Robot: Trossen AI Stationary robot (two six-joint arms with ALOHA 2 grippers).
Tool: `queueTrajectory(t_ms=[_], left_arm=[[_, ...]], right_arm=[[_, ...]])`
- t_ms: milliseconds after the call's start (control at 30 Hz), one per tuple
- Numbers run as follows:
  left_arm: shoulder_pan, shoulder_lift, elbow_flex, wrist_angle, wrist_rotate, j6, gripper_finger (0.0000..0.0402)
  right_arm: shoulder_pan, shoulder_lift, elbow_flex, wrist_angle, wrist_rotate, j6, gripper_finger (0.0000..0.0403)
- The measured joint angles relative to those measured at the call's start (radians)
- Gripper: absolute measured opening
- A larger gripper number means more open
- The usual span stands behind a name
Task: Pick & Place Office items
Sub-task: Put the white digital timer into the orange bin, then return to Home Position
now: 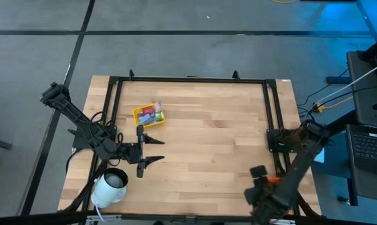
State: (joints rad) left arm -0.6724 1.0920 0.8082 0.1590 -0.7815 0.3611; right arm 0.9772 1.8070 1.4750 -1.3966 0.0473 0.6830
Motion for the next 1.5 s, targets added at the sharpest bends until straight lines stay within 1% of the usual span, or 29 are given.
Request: queueTrajectory(t_ms=[67,133,200,267,333,400,567,667,767,833,933,1100,1233,1300,1367,1433,1500], left_arm=[[0.0,0.0,0.0,0.0,0.003,0.0,0.0237],[0.0,0.0,0.0,0.0,0.003,0.007,0.0237],[0.0,0.0,0.0,0.0,0.015,0.014,0.0237],[0.0,0.0,0.0,0.002,0.018,0.018,0.0237],[0.0,0.0,0.0,0.002,0.017,0.018,0.0237],[0.0,0.0,0.0,0.002,0.018,0.019,0.0237],[-0.001,0.0,0.0,0.002,0.018,0.019,0.0237],[-0.001,0.0,0.0,0.003,0.018,0.019,0.0237],[-0.001,0.0,0.0,0.003,0.018,0.018,0.0237],[-0.001,0.0,0.0,0.002,0.017,0.018,0.0237],[-0.001,0.0,0.0,0.003,0.018,0.018,0.0237],[-0.006,0.0,0.0,0.003,0.017,0.018,0.0237],[-0.006,0.0,0.0,0.003,0.017,0.018,0.0237],[-0.006,0.0,0.0,0.003,0.017,0.018,0.0237],[-0.006,0.0,0.0,0.002,0.013,0.018,0.0237],[-0.006,0.0,0.0,-0.007,-0.008,0.018,0.0237],[-0.006,-0.001,0.0,-0.043,-0.072,0.025,0.0237]], right_arm=[[0.039,0.0,0.056,-0.062,-0.031,0.103,0.013],[0.074,-0.001,0.081,-0.111,-0.061,0.208,0.013],[0.108,-0.001,0.084,-0.089,-0.066,0.29,0.013],[0.131,0.005,0.082,-0.045,-0.077,0.33,0.013],[0.14,0.018,0.065,0.002,-0.118,0.345,0.013],[0.148,0.031,0.039,-0.013,-0.157,0.36,0.0136],[0.176,0.034,0.02,-0.01,-0.171,0.383,0.0153],[0.181,0.034,0.02,-0.014,-0.176,0.384,0.0151],[0.19,0.034,0.02,-0.014,-0.203,0.407,0.0148],[0.193,0.034,0.02,-0.019,-0.209,0.422,0.0152],[0.197,0.034,0.02,-0.038,-0.193,0.443,0.017],[0.21,0.034,0.02,-0.063,-0.198,0.488,0.0204],[0.211,0.034,0.02,-0.069,-0.193,0.494,0.0222],[0.212,0.034,0.02,-0.068,-0.175,0.505,0.0229],[0.206,0.034,0.02,-0.051,-0.122,0.511,0.0233],[0.184,0.034,0.02,-0.012,-0.036,0.509,0.0234],[0.154,0.033,0.02,0.03,0.103,0.5,0.0235]])
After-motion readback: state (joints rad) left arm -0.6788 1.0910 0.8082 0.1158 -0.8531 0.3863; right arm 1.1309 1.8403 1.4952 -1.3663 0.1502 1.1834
